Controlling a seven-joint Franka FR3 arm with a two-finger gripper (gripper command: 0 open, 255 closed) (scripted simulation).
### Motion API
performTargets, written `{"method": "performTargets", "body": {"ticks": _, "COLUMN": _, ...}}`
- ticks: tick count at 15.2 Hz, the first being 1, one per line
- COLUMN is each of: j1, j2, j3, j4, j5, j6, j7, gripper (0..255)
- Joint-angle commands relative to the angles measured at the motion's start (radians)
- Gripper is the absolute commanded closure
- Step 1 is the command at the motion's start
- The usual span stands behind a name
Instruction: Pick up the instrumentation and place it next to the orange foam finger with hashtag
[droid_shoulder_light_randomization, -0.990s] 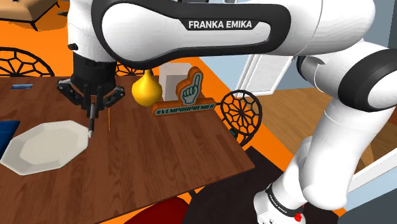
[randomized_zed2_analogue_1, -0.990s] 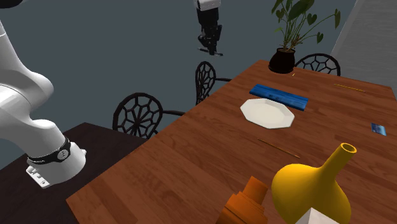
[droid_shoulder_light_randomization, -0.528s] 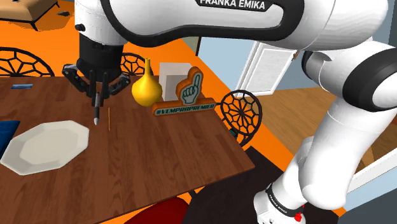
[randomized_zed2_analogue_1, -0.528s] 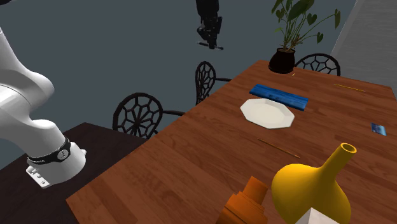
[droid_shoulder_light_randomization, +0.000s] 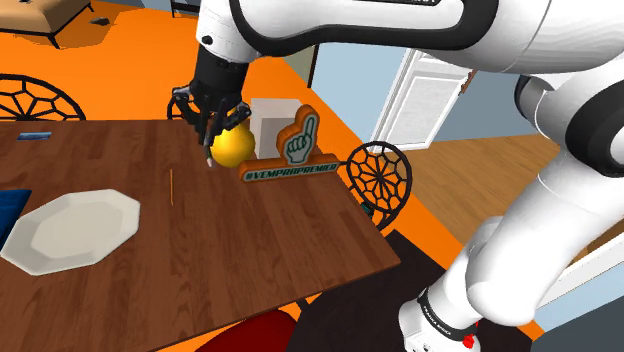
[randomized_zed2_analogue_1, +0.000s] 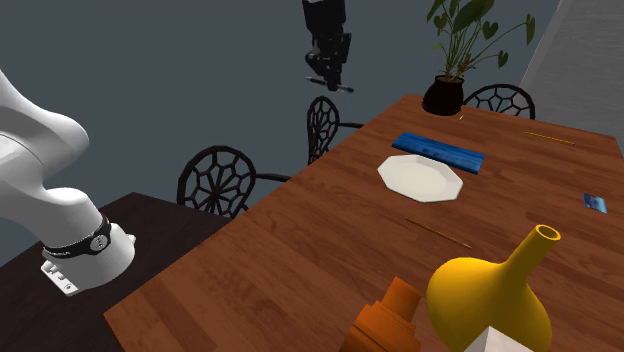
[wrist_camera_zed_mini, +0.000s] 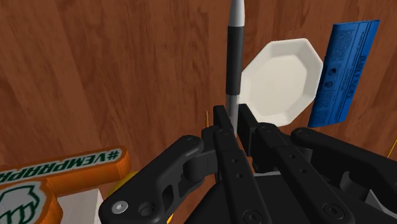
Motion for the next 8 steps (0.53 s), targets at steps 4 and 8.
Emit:
{"method": "performTargets", "body": {"ticks": 4, "j1": -0.065, "j2": -0.066, "j3": -0.059, "j4": -0.066, "j5": 0.055, "j6": -0.008, "j7": -0.137, "gripper": 255}}
{"method": "performTargets", "body": {"ticks": 8, "j1": -0.111, "j2": -0.097, "j3": -0.11, "j4": -0.098, "j5": 0.083, "j6": -0.018, "j7": -0.242, "gripper": 255}}
